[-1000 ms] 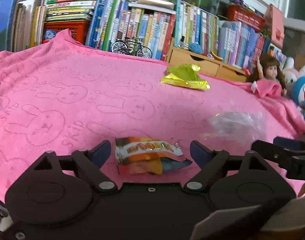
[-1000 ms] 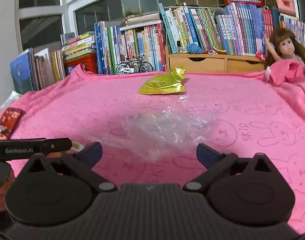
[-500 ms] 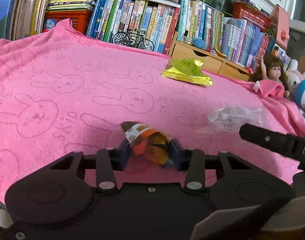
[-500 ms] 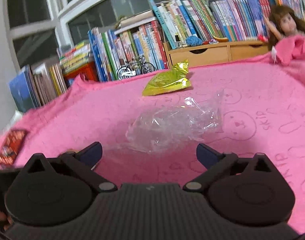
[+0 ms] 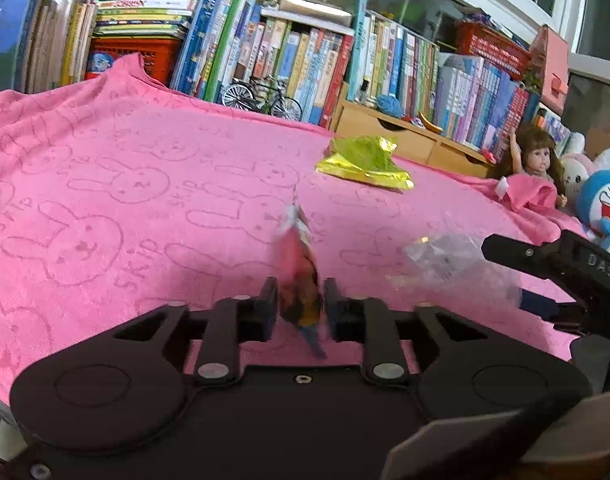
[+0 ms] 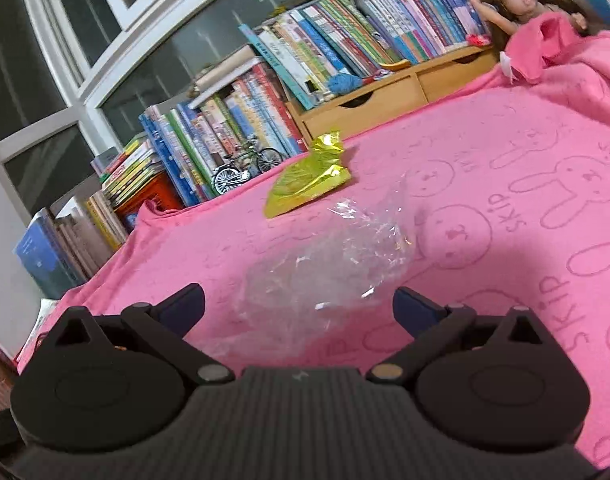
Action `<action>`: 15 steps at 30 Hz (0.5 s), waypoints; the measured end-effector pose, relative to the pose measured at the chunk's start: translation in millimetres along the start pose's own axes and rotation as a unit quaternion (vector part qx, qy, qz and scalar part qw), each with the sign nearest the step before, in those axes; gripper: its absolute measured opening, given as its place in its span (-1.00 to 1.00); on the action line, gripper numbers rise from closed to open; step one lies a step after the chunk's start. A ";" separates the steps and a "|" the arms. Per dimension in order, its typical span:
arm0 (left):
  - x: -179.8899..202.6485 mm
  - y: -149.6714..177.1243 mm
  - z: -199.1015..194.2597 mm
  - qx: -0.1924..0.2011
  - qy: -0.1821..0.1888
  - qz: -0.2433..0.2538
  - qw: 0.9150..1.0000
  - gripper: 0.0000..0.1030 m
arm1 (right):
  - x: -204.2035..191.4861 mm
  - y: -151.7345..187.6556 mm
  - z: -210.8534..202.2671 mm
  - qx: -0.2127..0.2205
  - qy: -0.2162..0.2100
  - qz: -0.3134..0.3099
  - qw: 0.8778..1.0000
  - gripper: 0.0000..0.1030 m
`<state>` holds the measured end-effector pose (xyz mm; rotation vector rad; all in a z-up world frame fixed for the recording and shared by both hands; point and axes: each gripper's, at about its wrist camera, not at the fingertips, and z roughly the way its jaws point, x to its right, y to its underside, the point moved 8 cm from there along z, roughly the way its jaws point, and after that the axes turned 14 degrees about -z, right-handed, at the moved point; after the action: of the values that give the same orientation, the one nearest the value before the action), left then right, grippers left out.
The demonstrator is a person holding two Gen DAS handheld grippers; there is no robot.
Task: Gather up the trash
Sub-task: 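Grasp the clear plastic bag with the right gripper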
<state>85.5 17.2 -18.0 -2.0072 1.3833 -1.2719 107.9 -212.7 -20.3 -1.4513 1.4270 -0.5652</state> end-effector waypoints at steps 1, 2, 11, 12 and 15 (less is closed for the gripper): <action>-1.2 -0.3 0.9 0.001 -0.002 -0.002 1.000 0.00 | 1.3 1.8 2.4 -0.007 0.001 0.007 1.000 0.59; -2.2 -1.0 2.1 0.001 -0.003 -0.005 1.000 0.04 | 1.9 3.7 4.3 -0.014 0.000 0.011 1.000 0.37; -11.7 4.8 22.7 -0.022 -0.019 -0.018 0.999 -0.67 | -18.5 13.2 -19.9 -0.009 -0.011 -0.053 0.998 0.19; -11.2 5.1 20.9 -0.024 -0.014 -0.021 0.999 -0.73 | -21.0 13.4 -24.5 -0.007 -0.012 -0.060 0.998 0.19; -6.5 5.3 9.8 -0.018 -0.010 -0.007 1.000 -0.73 | -28.2 16.7 -38.8 -0.001 -0.017 -0.075 0.997 0.17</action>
<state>90.3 19.0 -29.8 -2.0500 1.3951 -1.2389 61.1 -195.6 -10.5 -1.5728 1.2986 -0.6290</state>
